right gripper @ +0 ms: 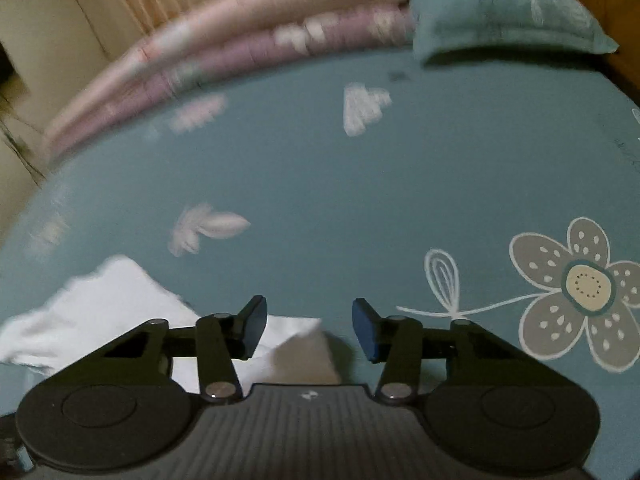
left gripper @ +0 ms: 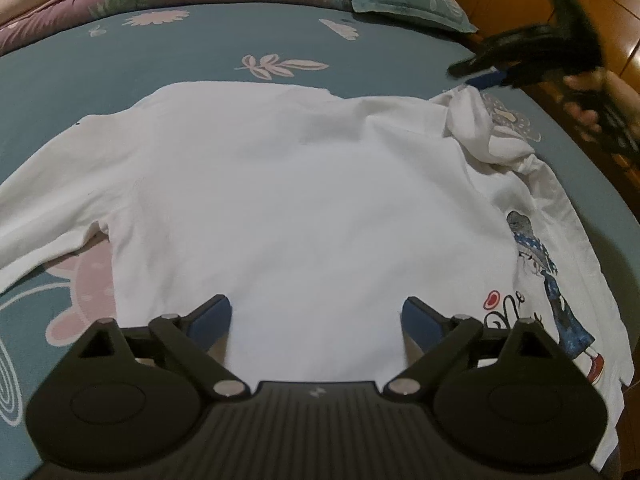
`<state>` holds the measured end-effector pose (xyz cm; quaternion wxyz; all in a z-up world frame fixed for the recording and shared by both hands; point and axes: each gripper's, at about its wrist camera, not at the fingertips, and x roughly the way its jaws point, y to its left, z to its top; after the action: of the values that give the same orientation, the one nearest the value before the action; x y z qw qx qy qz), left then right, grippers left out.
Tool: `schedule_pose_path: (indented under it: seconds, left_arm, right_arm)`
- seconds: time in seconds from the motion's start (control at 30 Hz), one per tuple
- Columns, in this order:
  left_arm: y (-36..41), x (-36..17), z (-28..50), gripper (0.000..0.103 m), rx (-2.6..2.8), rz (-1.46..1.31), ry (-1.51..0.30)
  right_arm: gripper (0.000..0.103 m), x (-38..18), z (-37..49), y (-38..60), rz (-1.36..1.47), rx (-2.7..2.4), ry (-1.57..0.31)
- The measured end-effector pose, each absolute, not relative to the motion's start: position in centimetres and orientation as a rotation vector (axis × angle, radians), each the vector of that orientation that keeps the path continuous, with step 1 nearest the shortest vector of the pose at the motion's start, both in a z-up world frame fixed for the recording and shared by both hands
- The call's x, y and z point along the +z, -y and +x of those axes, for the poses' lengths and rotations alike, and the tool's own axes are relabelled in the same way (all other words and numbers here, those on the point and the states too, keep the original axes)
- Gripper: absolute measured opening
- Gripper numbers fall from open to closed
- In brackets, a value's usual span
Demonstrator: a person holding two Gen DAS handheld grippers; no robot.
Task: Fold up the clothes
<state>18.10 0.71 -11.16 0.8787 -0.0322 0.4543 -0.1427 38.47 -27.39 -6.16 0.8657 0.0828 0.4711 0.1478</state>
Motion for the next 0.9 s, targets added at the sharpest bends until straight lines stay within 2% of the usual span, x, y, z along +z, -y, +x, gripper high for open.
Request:
schedule_pose_path:
  seconds: [0.13, 0.17, 0.2, 0.23, 0.67, 0.7, 0.77, 0.83, 0.9]
  left_arm:
    - [-0.9, -11.2, 18.0, 0.093, -0.304, -0.069, -0.939]
    - [-0.9, -11.2, 17.9, 0.093, -0.306, -0.069, -0.937]
    - [-0.9, -11.3, 17.9, 0.093, -0.307, -0.07, -0.936]
    - [-1.0, -11.3, 17.9, 0.093, -0.309, -0.071, -0.934]
    - [-1.0, -11.4, 17.9, 0.093, -0.312, -0.059, -0.935]
    - [-1.0, -11.4, 17.9, 0.093, -0.312, -0.057, -0.935]
    - [-1.0, -11.3, 17.9, 0.093, -0.314, -0.054, -0.935]
    - [-1.0, -11.3, 17.9, 0.093, -0.315, -0.051, -0.934]
    - [-1.0, -11.3, 17.8, 0.093, -0.317, -0.048, -0.933]
  right_arm:
    - [0.047, -8.3, 39.9, 25.9, 0.099, 0.32, -1.102]
    - [0.038, -8.8, 40.0, 25.5, 0.067, 0.317, -1.124]
    - [0.013, -9.1, 39.7, 25.2, 0.036, 0.323, -1.13]
    - [0.008, -8.9, 39.3, 25.2, 0.022, 0.322, -1.118]
    - [0.005, -3.6, 33.3, 31.1, -0.007, 0.121, -0.94]
    - [0.001, -3.1, 32.8, 31.9, -0.005, 0.096, -0.927]
    - [0.001, -2.4, 32.0, 33.2, 0.007, 0.056, -0.911]
    - [0.001, -2.2, 31.5, 34.6, 0.064, 0.042, -0.913]
    - [0.009, -2.3, 31.1, 35.4, 0.097, 0.052, -0.918]
